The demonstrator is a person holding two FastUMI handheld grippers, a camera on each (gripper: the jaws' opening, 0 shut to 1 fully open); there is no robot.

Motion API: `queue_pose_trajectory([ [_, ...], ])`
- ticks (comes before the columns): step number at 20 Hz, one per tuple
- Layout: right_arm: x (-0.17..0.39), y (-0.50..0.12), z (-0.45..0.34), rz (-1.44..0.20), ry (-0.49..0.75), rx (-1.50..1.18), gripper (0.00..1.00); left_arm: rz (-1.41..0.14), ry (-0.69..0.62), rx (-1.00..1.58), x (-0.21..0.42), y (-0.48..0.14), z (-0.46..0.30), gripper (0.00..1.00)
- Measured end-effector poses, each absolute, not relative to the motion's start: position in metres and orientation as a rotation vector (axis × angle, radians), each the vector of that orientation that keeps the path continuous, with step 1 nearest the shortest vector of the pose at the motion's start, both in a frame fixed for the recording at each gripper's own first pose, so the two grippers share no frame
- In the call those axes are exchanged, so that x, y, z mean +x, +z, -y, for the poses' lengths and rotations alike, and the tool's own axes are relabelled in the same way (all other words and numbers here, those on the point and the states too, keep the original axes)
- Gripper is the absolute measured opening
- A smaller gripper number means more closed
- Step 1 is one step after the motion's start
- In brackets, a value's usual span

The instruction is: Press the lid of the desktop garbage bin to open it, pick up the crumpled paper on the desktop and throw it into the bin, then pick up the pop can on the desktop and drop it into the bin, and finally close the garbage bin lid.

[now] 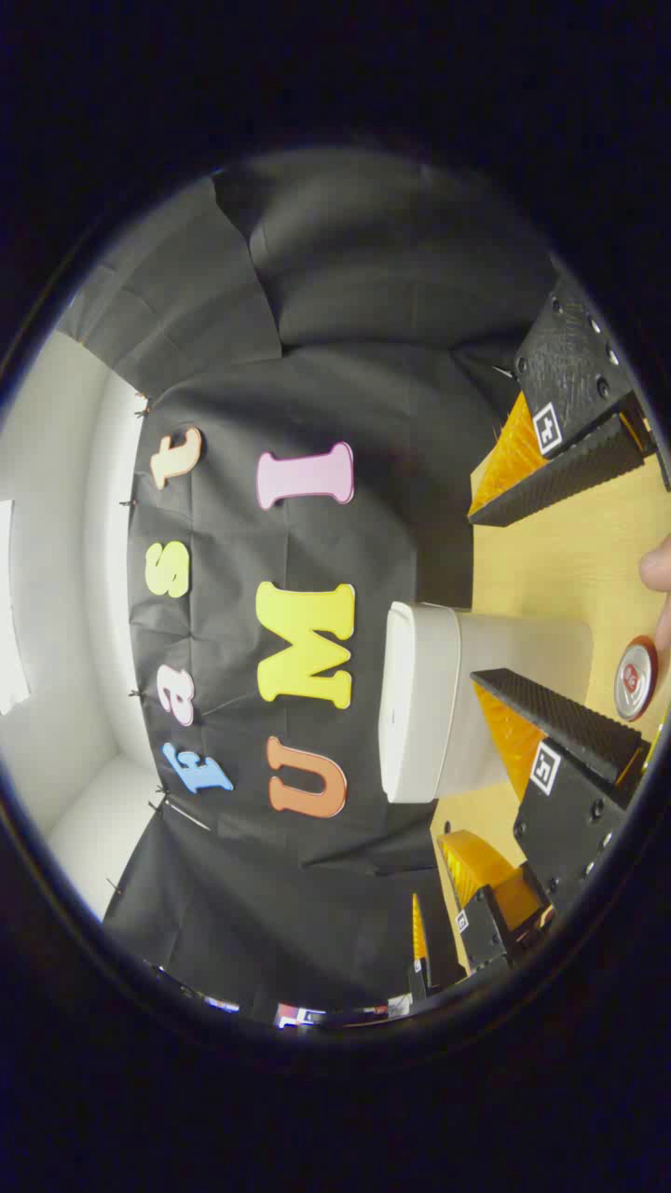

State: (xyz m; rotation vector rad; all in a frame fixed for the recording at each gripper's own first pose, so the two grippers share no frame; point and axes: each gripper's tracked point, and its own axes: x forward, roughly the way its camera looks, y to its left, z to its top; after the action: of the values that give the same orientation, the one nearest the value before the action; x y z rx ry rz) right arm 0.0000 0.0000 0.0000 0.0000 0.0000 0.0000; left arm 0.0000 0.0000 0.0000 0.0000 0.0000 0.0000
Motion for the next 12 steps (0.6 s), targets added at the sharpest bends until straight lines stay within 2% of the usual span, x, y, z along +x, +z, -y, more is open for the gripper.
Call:
queue_pose_trajectory([
  [12,0.0009,0.0019,0.0047,0.012,0.008,0.017,0.95,-0.003,0.016,-0.012,0.0016,0.0010,-0.0024,0.98],
])
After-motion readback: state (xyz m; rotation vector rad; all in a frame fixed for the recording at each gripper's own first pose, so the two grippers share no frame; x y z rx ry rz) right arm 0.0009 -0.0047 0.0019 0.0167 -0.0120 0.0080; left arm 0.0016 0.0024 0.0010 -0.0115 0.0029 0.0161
